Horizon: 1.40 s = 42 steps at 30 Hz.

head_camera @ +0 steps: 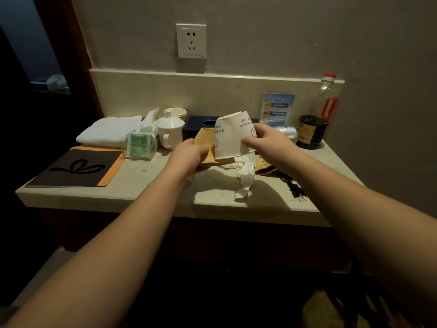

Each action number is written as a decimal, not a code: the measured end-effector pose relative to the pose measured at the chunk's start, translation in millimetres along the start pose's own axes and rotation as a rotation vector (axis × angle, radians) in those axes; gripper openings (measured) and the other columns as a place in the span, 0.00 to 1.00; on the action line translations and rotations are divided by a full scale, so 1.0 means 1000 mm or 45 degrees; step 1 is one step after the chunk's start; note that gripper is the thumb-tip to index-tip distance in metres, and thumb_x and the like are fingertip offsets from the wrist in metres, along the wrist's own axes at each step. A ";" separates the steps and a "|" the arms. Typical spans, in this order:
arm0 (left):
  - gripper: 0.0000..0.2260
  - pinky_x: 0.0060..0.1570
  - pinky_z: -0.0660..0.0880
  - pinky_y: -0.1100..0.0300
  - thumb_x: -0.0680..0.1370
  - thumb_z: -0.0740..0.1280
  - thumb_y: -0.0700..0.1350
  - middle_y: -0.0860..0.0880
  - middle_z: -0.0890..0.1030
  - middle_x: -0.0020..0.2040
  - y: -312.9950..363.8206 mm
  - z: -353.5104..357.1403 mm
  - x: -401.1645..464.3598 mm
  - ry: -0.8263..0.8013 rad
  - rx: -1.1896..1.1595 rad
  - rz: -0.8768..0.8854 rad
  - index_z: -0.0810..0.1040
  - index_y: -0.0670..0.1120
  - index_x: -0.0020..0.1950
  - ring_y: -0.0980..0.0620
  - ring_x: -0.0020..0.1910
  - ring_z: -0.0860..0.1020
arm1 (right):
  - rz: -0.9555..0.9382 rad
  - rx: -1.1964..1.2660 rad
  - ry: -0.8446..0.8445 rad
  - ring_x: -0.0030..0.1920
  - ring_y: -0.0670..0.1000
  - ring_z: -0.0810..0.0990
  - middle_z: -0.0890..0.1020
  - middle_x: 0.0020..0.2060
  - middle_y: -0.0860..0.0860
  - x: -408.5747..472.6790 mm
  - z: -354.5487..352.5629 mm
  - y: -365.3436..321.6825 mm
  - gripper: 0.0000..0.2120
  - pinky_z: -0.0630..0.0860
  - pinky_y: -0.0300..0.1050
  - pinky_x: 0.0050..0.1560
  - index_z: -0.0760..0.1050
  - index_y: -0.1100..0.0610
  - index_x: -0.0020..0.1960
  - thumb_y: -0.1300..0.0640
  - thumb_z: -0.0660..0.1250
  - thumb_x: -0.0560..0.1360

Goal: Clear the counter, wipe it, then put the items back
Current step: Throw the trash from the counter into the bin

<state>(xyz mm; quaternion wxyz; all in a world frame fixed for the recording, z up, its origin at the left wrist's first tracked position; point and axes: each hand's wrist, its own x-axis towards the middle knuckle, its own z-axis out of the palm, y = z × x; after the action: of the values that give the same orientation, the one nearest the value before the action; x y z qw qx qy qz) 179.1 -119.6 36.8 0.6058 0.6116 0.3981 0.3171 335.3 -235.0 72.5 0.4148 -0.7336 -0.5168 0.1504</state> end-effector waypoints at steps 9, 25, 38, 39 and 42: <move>0.20 0.44 0.80 0.55 0.77 0.70 0.53 0.44 0.82 0.56 -0.012 0.006 0.002 -0.095 -0.216 -0.084 0.75 0.44 0.65 0.45 0.52 0.82 | 0.153 -0.072 -0.126 0.43 0.45 0.76 0.78 0.50 0.48 0.010 0.029 -0.007 0.15 0.70 0.37 0.35 0.71 0.55 0.62 0.50 0.63 0.78; 0.10 0.34 0.77 0.56 0.76 0.71 0.41 0.46 0.82 0.49 -0.003 -0.011 0.033 0.044 -0.230 -0.028 0.77 0.44 0.57 0.48 0.44 0.81 | 0.042 -1.177 -0.494 0.53 0.53 0.76 0.77 0.57 0.53 0.000 0.035 0.030 0.22 0.77 0.49 0.55 0.75 0.55 0.63 0.42 0.64 0.76; 0.16 0.32 0.77 0.56 0.75 0.73 0.44 0.45 0.82 0.53 0.000 -0.009 0.043 0.022 -0.202 -0.136 0.76 0.44 0.61 0.47 0.46 0.81 | 0.124 -0.432 0.080 0.42 0.44 0.77 0.78 0.44 0.45 0.000 -0.018 0.030 0.07 0.71 0.37 0.37 0.76 0.50 0.55 0.51 0.63 0.79; 0.18 0.33 0.77 0.55 0.74 0.73 0.44 0.44 0.82 0.53 0.000 -0.009 0.043 0.015 -0.200 -0.157 0.76 0.43 0.62 0.47 0.47 0.81 | 0.164 -0.386 0.155 0.42 0.46 0.77 0.78 0.44 0.47 0.004 -0.028 0.029 0.08 0.72 0.38 0.37 0.75 0.50 0.56 0.51 0.63 0.79; 0.18 0.34 0.78 0.56 0.74 0.73 0.45 0.44 0.82 0.54 0.002 -0.005 0.042 -0.031 -0.154 -0.230 0.76 0.42 0.62 0.46 0.49 0.81 | 0.224 -0.469 0.226 0.45 0.49 0.77 0.79 0.48 0.51 0.019 -0.041 0.035 0.12 0.74 0.40 0.40 0.75 0.54 0.59 0.50 0.63 0.79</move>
<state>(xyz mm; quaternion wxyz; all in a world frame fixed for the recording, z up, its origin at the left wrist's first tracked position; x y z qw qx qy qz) 194.8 -80.8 34.8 0.6727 0.5392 0.4243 0.2771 392.0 -241.1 74.8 0.3027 -0.8496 -0.4312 0.0239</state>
